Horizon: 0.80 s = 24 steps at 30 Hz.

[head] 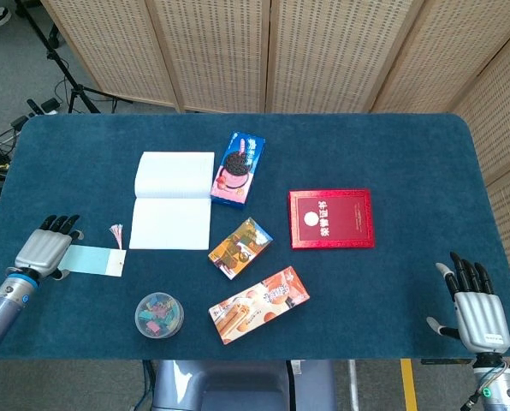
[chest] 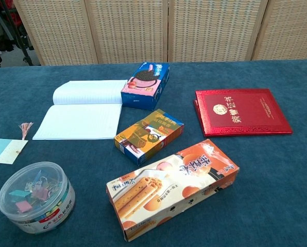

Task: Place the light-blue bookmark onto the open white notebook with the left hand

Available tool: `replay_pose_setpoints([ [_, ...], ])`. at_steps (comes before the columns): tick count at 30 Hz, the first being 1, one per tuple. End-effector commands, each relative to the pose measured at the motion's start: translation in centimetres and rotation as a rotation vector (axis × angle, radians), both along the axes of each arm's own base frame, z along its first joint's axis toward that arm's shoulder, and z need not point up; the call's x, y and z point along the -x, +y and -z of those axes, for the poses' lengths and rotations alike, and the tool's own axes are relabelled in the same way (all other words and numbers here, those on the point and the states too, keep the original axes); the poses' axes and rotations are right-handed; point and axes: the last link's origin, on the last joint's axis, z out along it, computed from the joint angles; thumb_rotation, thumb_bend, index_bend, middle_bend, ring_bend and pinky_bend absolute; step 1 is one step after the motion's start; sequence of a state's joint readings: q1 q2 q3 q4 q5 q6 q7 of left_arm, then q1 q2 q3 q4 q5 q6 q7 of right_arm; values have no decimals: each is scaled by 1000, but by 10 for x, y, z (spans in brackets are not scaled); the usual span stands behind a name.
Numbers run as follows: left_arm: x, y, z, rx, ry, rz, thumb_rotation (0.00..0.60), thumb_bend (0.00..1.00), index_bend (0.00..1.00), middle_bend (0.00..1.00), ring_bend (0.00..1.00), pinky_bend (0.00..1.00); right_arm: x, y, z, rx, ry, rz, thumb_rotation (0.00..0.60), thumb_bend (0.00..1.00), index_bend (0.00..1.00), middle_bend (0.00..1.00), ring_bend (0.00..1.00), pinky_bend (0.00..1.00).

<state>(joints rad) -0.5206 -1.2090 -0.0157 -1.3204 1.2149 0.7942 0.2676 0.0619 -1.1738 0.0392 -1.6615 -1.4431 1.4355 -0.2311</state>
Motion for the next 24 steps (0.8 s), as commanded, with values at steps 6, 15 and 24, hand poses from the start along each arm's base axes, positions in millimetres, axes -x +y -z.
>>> replay_pose_setpoints([
  [6, 4, 0, 6, 12, 14, -2, 600, 162, 293, 0, 0, 0, 0, 0, 1, -1, 3, 0, 600, 105, 122, 0, 0, 0],
  [15, 5, 2, 13, 25, 18, -6, 600, 161, 292, 0, 0, 0, 0, -1, 1, -2, 3, -2, 600, 105, 122, 0, 0, 0],
  [24, 4, 3, 19, 33, 40, 11, 600, 163, 291, 0, 0, 0, 0, 0, 0, 3, 0, -4, 600, 105, 122, 0, 0, 0],
])
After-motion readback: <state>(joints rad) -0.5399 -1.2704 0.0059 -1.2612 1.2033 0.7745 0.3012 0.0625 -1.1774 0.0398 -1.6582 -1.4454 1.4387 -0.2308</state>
